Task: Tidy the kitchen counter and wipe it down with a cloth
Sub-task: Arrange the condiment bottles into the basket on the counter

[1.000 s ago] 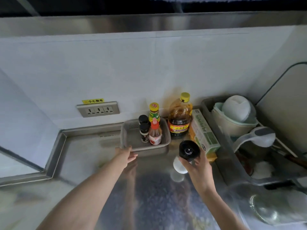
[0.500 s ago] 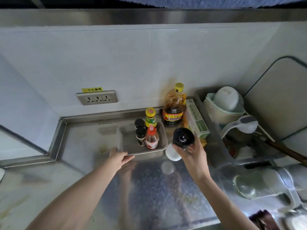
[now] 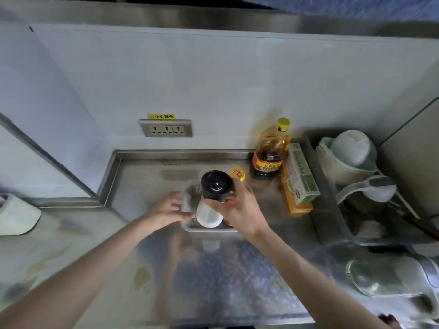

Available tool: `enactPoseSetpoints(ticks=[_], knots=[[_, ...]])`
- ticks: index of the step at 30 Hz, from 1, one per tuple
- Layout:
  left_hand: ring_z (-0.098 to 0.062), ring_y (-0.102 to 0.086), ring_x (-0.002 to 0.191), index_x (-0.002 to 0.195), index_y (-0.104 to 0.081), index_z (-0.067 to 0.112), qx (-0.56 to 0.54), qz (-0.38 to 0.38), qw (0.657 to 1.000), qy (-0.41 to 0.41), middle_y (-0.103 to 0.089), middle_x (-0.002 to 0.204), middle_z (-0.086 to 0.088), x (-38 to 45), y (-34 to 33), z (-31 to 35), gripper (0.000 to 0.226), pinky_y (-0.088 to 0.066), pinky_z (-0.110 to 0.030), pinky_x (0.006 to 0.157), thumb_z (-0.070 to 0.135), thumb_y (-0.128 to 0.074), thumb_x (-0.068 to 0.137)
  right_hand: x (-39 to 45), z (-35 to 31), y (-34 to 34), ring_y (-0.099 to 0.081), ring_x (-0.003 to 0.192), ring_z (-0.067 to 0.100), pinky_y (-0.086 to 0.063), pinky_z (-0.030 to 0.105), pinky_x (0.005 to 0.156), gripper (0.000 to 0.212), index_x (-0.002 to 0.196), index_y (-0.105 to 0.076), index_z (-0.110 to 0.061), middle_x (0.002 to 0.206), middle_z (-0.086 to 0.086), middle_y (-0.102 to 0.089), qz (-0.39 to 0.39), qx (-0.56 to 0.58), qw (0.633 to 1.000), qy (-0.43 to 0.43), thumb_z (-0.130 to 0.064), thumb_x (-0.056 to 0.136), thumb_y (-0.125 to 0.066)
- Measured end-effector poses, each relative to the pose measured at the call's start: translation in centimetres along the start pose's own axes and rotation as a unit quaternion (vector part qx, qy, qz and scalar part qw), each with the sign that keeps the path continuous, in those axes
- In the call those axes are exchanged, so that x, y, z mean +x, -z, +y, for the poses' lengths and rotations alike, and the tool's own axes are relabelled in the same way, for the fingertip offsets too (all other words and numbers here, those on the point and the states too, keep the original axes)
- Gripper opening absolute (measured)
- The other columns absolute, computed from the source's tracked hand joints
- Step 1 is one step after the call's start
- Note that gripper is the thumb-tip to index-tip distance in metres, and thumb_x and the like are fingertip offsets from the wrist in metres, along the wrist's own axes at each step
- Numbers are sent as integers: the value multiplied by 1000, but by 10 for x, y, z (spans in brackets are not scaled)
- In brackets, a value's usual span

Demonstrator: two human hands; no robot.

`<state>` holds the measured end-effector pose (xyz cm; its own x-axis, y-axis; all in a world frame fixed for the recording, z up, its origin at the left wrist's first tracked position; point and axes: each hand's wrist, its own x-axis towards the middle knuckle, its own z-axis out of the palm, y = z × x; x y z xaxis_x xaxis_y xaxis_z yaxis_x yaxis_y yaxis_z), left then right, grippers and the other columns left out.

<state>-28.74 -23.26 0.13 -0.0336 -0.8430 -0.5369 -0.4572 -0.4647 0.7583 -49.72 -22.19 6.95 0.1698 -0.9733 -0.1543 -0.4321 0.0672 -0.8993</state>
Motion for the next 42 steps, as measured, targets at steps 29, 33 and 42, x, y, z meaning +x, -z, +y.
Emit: enactPoseSetpoints(ticks=[29,33,42], knots=[[-25,-53,117,125,-51,21,207,97,958,-174,-63,122,0,77,-14,-13,73,-42,-49,98,40,-81,61,-2,19,20,-47,114,-11,-38,7,92,42,108,-45,-45,119,-22,-54,119,51,991,31,-12,87,-62],[-26,-47,121,127,-50,22,231,99,954,-163,-56,128,-4,79,-15,-14,72,-37,-46,103,39,-80,64,-21,33,8,-47,110,-16,-34,1,86,36,111,-48,-36,115,-24,-53,143,48,988,18,-13,87,-62],[-23,-47,122,131,-42,5,103,36,993,-55,-46,135,-12,8,17,-45,61,-38,-32,103,17,-71,80,-25,33,-16,-52,103,6,-39,7,79,30,115,-54,-22,112,-4,-51,92,-8,995,33,-10,88,-59]])
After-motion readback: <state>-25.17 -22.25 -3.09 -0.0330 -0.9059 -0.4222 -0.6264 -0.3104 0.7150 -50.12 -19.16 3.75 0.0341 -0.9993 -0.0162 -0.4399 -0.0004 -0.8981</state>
